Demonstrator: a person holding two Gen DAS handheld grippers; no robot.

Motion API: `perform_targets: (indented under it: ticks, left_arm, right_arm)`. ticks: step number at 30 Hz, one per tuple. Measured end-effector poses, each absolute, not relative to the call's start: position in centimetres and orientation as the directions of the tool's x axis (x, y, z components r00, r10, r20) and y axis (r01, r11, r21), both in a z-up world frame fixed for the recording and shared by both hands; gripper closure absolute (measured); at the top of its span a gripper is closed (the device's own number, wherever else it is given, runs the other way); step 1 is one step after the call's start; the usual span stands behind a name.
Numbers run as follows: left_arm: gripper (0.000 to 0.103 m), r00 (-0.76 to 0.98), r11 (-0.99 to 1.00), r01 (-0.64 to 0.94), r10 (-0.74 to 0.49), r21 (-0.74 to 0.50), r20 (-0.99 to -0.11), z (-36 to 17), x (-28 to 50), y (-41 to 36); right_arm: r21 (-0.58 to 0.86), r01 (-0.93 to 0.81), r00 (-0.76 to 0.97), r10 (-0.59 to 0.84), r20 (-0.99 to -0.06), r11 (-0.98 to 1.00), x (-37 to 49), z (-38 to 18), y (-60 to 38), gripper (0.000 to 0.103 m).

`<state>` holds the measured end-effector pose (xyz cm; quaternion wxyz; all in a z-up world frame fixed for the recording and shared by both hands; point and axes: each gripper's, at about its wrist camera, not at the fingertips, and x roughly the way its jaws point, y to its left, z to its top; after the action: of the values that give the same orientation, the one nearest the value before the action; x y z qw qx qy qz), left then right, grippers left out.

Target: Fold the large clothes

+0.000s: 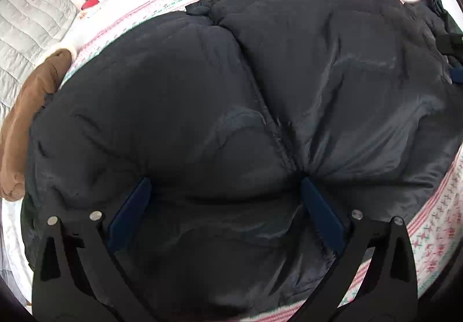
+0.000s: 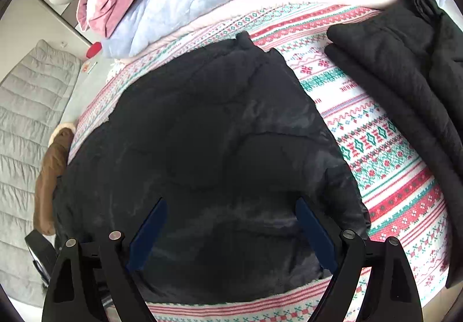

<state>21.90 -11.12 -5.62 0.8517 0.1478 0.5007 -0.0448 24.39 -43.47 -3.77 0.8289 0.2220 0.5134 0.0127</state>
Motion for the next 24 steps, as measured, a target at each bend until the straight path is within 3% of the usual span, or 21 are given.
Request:
perform_targets:
  ticks: [7,12,18,24]
  left_arm:
    - [0.0,0.499,0.962,0.208,0.05,0.176,-0.865,-5.0,21.6,-10.6]
    - [0.0,0.534,0.966,0.216,0.004,0.142,-0.846,-3.1,20.4,-10.5]
    - [0.0,0.492,0.963,0.224,0.023,0.152,-0.87,-5.0,20.7,-10.8]
    - [0.0,0.496,0.964,0.218,0.024,0.152,-0.868,-5.2,20.9,-10.7]
  right_arm:
    - [0.449,0.253,0.513,0.275,-0.813,0.857,21.9,-3.7,-47.5,0.012]
    - [0.598,0.321,0.533,0.382,-0.755,0.734,18.8,-5.2,-51.6,0.012]
    - [0.735,0.442,0.543,0.499,-0.675,0.514,16.8,-8.7,-54.6,0.012]
    - [0.725,0.479,0.504,0.521,-0.689,0.495,18.6,-10.7,-52.5,0.012]
